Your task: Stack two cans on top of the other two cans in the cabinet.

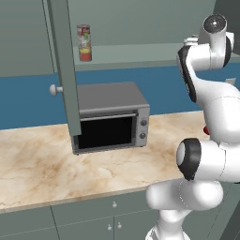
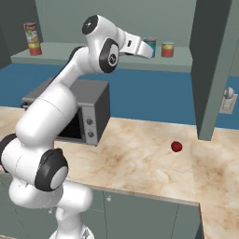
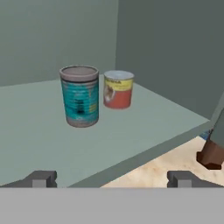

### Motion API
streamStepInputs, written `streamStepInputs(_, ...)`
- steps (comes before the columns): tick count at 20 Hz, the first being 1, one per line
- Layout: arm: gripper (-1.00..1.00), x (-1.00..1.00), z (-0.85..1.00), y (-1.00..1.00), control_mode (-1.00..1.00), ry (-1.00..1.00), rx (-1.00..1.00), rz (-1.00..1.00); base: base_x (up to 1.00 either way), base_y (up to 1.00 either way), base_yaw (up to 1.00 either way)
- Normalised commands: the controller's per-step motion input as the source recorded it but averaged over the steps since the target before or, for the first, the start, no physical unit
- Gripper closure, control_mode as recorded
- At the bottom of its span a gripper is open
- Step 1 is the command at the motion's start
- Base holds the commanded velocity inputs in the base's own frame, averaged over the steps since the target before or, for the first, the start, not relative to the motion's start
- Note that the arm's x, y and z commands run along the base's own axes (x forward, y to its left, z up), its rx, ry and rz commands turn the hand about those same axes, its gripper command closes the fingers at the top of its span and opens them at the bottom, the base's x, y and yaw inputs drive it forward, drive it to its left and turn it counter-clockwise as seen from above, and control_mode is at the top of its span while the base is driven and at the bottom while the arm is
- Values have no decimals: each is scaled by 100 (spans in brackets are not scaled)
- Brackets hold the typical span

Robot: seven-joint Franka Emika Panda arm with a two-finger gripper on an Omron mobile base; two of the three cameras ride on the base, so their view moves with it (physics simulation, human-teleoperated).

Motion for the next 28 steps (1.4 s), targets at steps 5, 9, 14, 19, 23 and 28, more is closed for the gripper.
streamStepInputs(5,-100,17,1,-8,-100,2,0,0,0,0,0)
streamStepInputs(9,-100,9,0,-2,-100,0,0,0,0,0,0)
streamStepInputs(14,-100,17,0,-1,-100,0,0,0,0,0,0)
streamStepInputs(19,-100,22,0,0,-100,-2,0,0,0,0,0)
streamStepInputs(23,-100,17,-1,-2,-100,-3,0,0,0,0,0)
streamStepInputs(28,-100,17,-4,-6,-100,0,0,0,0,0,0)
